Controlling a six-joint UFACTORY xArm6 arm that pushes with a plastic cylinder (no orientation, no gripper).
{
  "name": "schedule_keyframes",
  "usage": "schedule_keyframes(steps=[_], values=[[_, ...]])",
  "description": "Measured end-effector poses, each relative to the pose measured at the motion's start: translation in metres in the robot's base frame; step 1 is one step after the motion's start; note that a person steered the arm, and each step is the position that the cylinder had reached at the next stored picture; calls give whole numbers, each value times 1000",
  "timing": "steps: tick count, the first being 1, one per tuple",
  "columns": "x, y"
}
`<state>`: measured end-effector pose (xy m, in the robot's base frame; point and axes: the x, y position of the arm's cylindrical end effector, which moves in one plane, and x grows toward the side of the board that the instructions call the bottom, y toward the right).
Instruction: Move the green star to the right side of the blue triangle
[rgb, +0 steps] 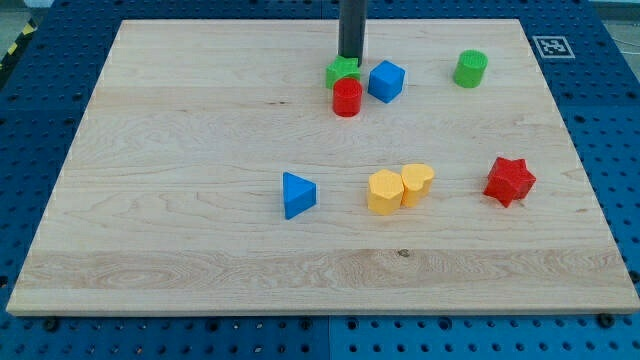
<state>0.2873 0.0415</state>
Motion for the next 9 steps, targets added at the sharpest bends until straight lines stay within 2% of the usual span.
schedule_keyframes(steps=[2,4,5,9], values=[[-6,6],[-9,-19],[18,-20],[179,-21]])
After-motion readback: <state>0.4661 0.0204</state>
